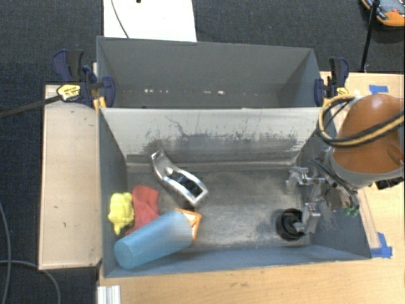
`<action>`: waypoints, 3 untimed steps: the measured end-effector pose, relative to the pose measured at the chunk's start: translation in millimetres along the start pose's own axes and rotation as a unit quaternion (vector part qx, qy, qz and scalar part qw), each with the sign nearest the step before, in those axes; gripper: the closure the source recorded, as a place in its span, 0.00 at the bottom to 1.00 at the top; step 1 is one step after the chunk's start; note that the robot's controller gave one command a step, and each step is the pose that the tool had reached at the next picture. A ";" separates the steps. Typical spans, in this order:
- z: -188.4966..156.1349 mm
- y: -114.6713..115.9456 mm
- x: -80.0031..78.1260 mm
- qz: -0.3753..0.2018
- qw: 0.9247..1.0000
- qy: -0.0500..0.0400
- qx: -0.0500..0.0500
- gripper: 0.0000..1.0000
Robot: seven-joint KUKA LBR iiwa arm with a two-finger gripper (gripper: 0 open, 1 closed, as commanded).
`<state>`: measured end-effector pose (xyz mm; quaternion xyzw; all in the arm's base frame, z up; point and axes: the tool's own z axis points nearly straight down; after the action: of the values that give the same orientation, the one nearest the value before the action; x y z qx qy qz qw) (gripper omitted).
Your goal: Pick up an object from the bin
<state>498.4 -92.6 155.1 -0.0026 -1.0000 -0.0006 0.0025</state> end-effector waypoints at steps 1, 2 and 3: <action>-4.5 0.4 -1.7 -0.002 1.000 -0.004 0.001 0.00; 25.2 -20.3 10.8 -0.089 0.996 -0.004 0.001 0.00; 29.1 -23.4 16.2 -0.155 0.988 -0.004 0.001 0.00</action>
Offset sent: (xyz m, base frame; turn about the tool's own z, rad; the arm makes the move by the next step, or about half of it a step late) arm -0.0156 -0.0261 -0.0334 -0.2183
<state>481.9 -115.9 126.0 0.1519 -0.9884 0.0000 -0.0014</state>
